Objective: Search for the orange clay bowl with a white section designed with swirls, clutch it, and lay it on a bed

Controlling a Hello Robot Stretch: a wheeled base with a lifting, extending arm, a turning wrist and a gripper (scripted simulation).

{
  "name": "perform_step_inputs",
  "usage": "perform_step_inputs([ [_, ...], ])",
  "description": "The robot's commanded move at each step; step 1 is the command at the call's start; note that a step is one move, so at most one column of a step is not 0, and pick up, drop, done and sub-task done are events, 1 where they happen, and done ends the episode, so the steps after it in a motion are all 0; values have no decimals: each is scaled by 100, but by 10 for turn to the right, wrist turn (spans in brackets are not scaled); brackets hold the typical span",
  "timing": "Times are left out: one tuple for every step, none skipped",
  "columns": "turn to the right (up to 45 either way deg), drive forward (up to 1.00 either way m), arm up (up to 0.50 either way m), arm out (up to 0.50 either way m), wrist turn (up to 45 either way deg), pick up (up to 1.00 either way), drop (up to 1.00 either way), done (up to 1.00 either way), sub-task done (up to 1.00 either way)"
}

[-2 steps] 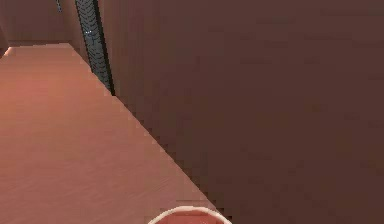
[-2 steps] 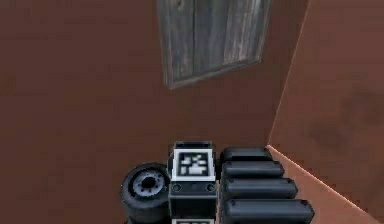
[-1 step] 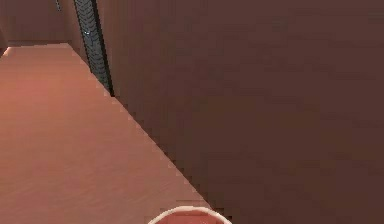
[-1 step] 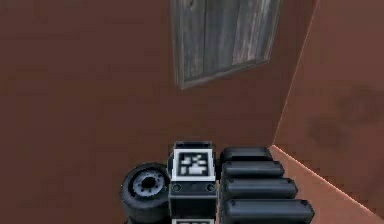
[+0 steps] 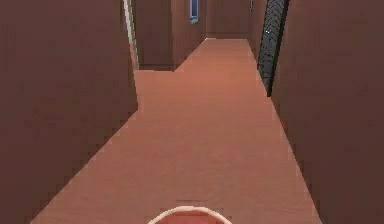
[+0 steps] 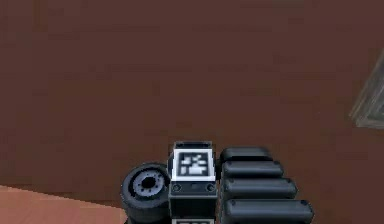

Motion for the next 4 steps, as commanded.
perform_step_inputs([
  [0,100,0,0,0,0,0,0,0],
  [0,100,0,0,0,0,0,0,0],
  [0,100,0,0,0,0,0,0,0],
  [-180,0,0,0,0,0,0,0,0],
])
